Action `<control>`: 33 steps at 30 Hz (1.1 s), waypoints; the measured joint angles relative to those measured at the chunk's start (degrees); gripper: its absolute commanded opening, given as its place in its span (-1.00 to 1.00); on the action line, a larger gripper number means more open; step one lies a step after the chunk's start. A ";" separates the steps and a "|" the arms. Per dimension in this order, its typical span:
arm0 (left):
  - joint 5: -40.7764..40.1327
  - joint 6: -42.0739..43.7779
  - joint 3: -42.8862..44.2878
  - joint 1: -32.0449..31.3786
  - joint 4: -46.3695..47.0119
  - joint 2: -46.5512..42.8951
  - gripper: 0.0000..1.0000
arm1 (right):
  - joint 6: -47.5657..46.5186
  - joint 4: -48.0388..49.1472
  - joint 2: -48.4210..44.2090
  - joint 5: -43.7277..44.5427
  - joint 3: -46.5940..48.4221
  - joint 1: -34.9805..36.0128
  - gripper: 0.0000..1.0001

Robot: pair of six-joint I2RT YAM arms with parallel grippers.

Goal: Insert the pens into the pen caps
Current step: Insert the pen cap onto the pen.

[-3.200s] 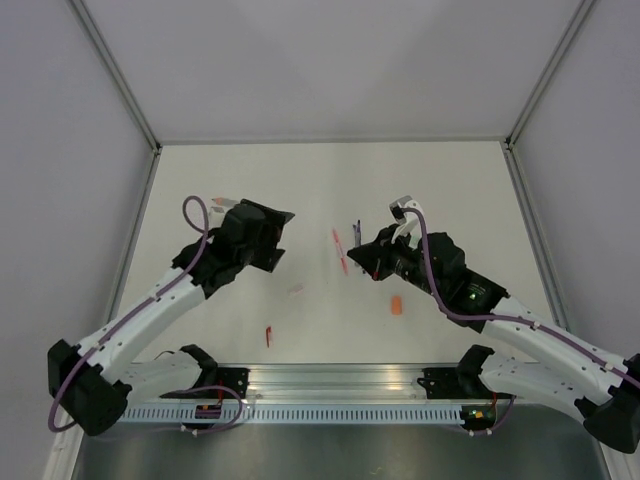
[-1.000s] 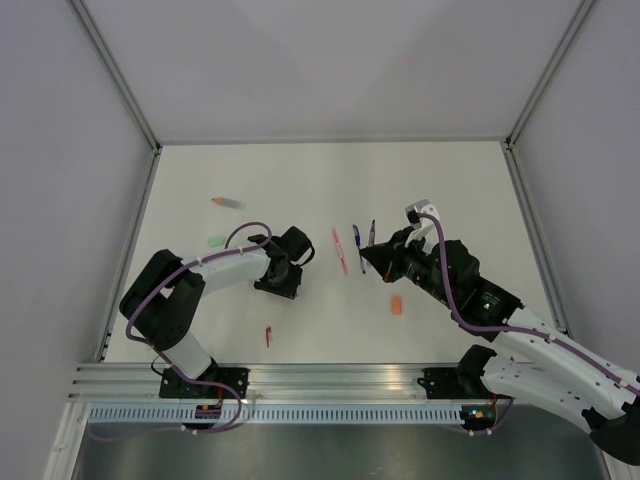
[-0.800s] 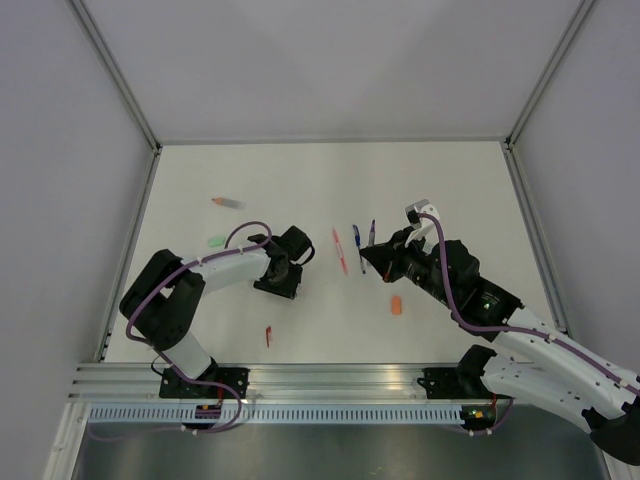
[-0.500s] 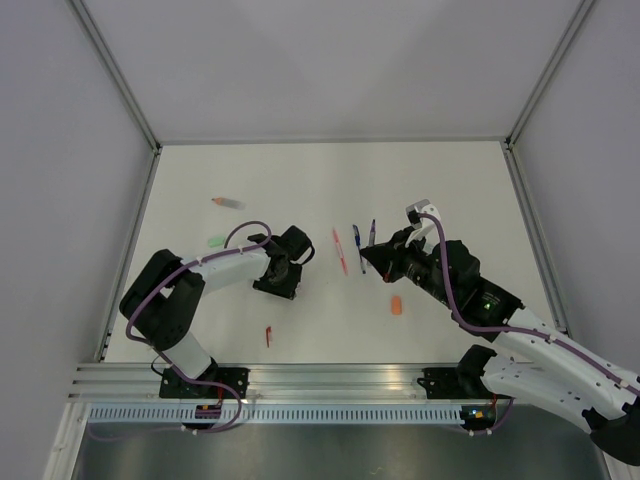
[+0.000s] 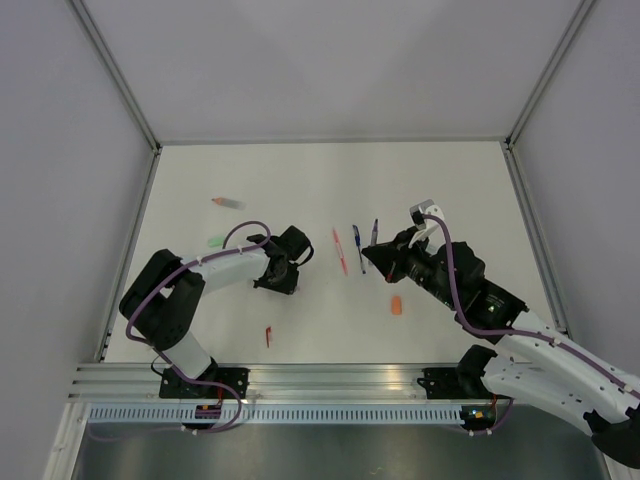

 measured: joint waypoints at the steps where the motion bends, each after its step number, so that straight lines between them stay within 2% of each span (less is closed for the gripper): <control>1: -0.15 -0.20 -0.02 0.00 0.24 0.00 -0.95 | 0.00 0.00 -0.11 0.00 0.00 0.00 -1.00; 13: -3.63 -0.17 -1.88 0.09 4.52 -1.60 -0.95 | 0.00 0.04 -0.17 -0.17 0.00 0.00 -1.00; 17: -7.34 1.22 -1.79 -0.74 4.15 -5.75 -0.95 | -0.07 0.17 0.94 -1.05 0.00 0.00 -1.00; 21: -8.96 13.11 -1.07 -1.20 9.16 -14.34 -0.95 | -0.24 1.36 2.82 -3.61 -0.42 -0.02 -1.00; 24: -6.67 29.27 -2.23 -1.16 21.49 -23.23 -0.95 | -0.22 3.02 3.85 -6.51 -1.46 0.00 -1.00; 28: 2.47 50.07 -9.05 -1.20 43.82 -36.22 -0.95 | -0.24 5.99 5.05 -10.99 -2.84 0.00 -1.00; 30: 7.76 57.96 -10.58 -1.20 49.33 -40.74 -0.95 | -0.13 8.24 5.70 -13.94 -3.82 0.00 -1.00; 33: 15.87 66.38 -10.12 -1.20 54.55 -42.77 -0.95 | 0.59 11.06 7.85 -19.04 -4.20 0.00 -1.00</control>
